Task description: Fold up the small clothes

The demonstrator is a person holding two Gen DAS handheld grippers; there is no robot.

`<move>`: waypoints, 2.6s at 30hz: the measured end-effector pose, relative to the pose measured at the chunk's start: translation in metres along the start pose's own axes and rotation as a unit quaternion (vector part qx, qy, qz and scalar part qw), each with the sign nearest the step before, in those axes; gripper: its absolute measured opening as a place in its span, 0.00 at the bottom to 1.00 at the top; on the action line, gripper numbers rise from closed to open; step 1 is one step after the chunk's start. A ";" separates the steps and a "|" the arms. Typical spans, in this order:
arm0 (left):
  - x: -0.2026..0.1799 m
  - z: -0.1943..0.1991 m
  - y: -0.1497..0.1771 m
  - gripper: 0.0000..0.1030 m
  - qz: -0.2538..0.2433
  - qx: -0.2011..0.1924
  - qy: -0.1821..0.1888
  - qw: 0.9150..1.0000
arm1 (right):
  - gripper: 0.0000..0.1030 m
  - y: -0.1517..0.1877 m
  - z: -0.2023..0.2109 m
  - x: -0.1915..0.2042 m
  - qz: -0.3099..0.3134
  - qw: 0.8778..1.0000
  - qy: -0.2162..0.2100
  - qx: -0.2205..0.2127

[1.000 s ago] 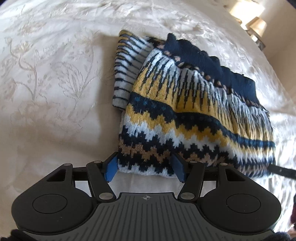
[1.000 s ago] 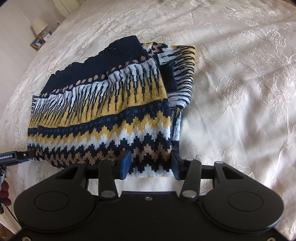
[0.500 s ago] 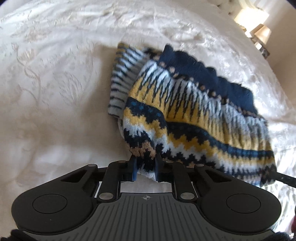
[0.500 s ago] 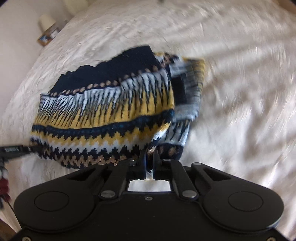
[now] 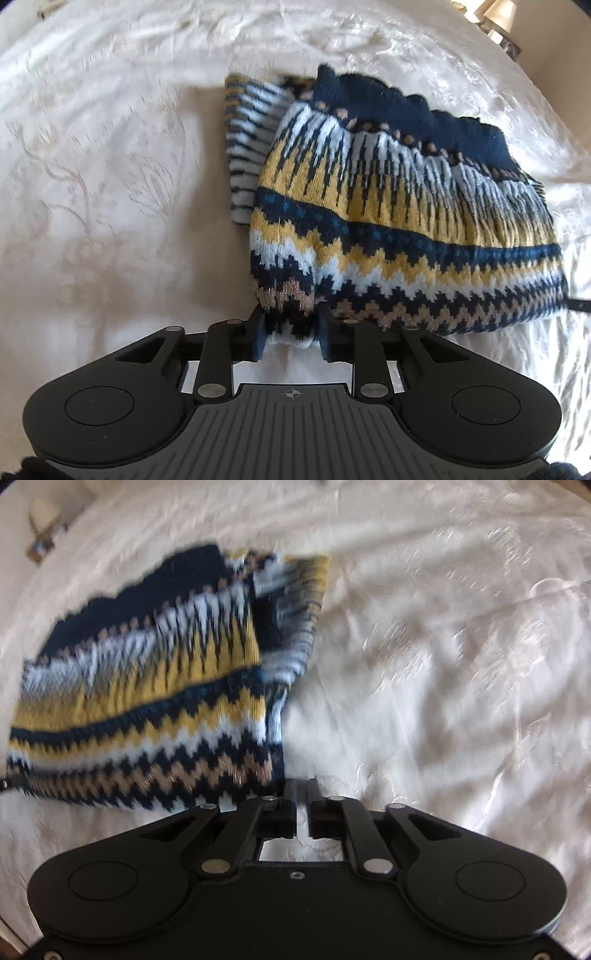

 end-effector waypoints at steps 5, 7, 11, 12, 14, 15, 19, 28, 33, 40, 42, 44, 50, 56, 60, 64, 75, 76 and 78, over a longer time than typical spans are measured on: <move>0.027 0.027 -0.001 0.30 0.055 -0.029 -0.018 0.998 | 0.49 -0.015 0.024 0.009 0.031 0.998 0.003 -0.047; 0.034 0.036 -0.010 0.30 0.073 -0.046 -0.028 0.996 | 0.50 -0.026 0.029 0.018 0.047 0.997 -0.003 -0.068; 0.025 0.042 -0.042 0.32 0.073 -0.068 -0.020 0.995 | 0.52 -0.062 0.020 0.042 0.078 0.992 -0.028 -0.096; 0.017 0.040 -0.053 0.32 0.069 -0.075 -0.012 0.995 | 0.53 -0.072 0.014 0.049 0.088 0.991 -0.036 -0.098; -0.003 0.033 -0.073 0.33 0.057 -0.083 0.000 0.995 | 0.53 -0.088 0.001 0.061 0.105 0.988 -0.051 -0.099; -0.015 0.028 -0.085 0.33 0.047 -0.086 0.003 0.995 | 0.53 -0.094 -0.005 0.068 0.113 0.987 -0.056 -0.099; -0.060 0.009 -0.114 0.33 0.005 -0.098 0.022 0.995 | 0.53 -0.123 -0.036 0.096 0.146 0.983 -0.069 -0.089; -0.103 -0.044 -0.146 0.33 -0.038 -0.081 0.005 0.996 | 0.53 -0.148 -0.094 0.120 0.188 0.977 -0.084 -0.051; -0.082 -0.076 -0.152 0.32 -0.027 -0.049 -0.033 0.998 | 0.52 -0.157 -0.116 0.091 0.170 0.985 -0.025 -0.030; -0.082 -0.077 -0.156 0.32 -0.039 -0.036 -0.039 0.998 | 0.50 -0.160 -0.110 0.072 0.145 0.989 -0.004 -0.027; -0.082 -0.072 -0.154 0.32 -0.037 -0.032 -0.048 0.998 | 0.52 -0.159 -0.104 0.072 0.135 0.990 -0.008 -0.031; -0.084 -0.066 -0.157 0.33 -0.039 -0.032 -0.057 0.997 | 0.53 -0.160 -0.098 0.073 0.131 0.991 -0.007 -0.036; -0.079 -0.036 -0.152 0.33 -0.032 -0.037 -0.063 0.997 | 0.53 -0.151 -0.064 0.086 0.127 0.990 -0.014 -0.059; -0.074 -0.002 -0.135 0.33 -0.038 -0.056 -0.057 0.996 | 0.56 -0.126 -0.030 0.096 0.115 0.990 -0.018 -0.076; -0.073 0.017 -0.115 0.41 -0.040 -0.064 -0.045 0.996 | 0.61 -0.102 -0.013 0.102 0.107 0.991 -0.022 -0.078; -0.074 0.034 -0.088 0.58 -0.040 -0.067 -0.025 0.997 | 0.75 -0.071 0.000 0.108 0.092 0.993 -0.023 -0.072; -0.076 0.056 -0.005 0.77 -0.041 -0.037 0.011 0.998 | 1.00 -0.002 0.024 0.126 0.057 0.995 -0.033 -0.074; -0.075 0.058 0.001 0.77 -0.040 -0.034 0.013 0.999 | 1.00 0.003 0.026 0.127 0.055 0.995 -0.033 -0.074; -0.074 0.061 0.010 0.77 -0.039 -0.032 0.015 0.999 | 1.00 0.010 0.029 0.128 0.053 0.995 -0.034 -0.074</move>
Point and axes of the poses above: each gripper's, at about its wrist camera, not at the fingertips, and z roughly against the way its jaws point, x to its left, y to its underside, the point moved 5 cm from there along -z, roughly the way its jaws point, and after that the axes turned 15 degrees about -y, right-handed, at the moved point
